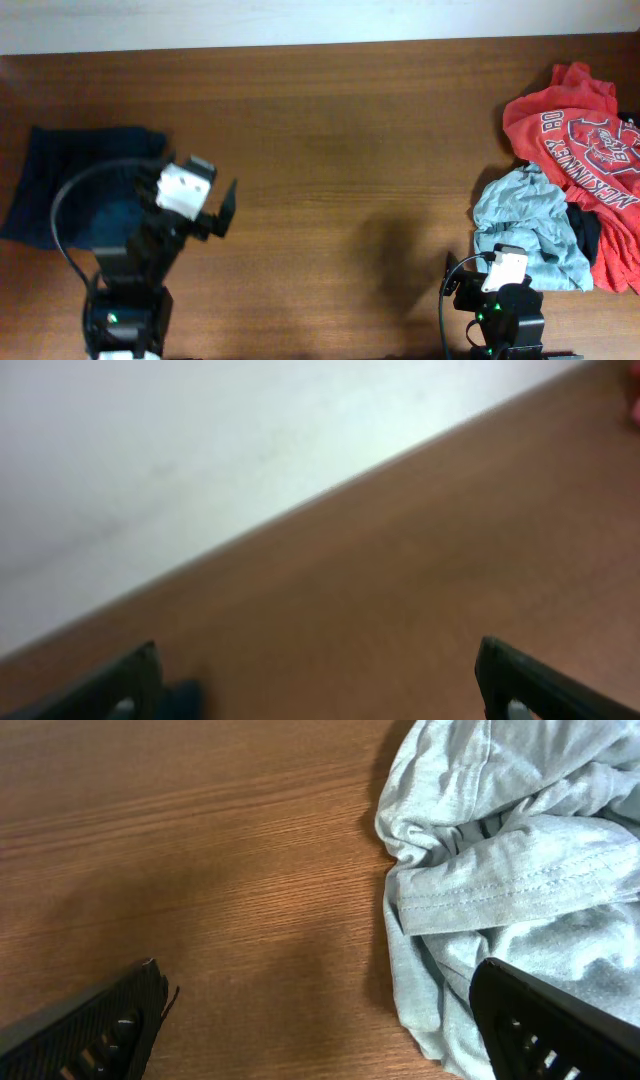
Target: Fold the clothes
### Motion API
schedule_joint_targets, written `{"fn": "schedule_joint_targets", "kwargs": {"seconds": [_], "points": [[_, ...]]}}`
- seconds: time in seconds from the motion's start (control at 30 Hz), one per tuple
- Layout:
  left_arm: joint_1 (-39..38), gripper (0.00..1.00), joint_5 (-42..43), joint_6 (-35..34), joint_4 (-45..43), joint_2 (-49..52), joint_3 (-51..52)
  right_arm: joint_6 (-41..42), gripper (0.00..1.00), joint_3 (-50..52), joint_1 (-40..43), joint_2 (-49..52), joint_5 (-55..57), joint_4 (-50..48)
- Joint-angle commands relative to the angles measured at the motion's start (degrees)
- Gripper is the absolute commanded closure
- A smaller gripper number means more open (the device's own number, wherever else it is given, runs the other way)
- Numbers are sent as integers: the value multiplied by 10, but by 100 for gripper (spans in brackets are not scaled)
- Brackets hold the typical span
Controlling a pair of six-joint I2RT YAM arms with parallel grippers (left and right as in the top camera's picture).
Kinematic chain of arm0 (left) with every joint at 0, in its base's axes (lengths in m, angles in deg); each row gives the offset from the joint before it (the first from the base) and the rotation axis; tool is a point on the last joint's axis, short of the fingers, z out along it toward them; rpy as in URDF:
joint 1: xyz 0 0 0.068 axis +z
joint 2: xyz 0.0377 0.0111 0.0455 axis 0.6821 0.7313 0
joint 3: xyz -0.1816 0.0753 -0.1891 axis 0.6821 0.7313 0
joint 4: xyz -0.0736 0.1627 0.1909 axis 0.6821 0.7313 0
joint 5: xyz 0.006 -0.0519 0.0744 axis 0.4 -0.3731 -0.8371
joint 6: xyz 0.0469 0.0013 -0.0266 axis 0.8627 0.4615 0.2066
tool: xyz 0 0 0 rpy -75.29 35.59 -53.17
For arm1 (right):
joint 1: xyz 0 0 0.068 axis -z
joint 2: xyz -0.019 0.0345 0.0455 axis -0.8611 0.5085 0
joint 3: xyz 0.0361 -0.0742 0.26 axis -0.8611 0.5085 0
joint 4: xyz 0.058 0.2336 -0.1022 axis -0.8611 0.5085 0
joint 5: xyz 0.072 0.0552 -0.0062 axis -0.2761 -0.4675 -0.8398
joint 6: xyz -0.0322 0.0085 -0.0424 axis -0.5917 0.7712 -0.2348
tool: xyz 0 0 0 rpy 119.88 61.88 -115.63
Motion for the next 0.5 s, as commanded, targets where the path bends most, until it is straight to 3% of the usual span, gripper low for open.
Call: {"fn": "schedule_joint_targets", "kwargs": {"seconds": [0.0, 0.47], "points": [[-2, 0, 16, 5, -14, -75, 69, 5, 1, 5, 3, -5, -1, -1], [-2, 0, 6, 5, -56, -378, 306, 5, 1, 5, 3, -5, -1, -1]]}}
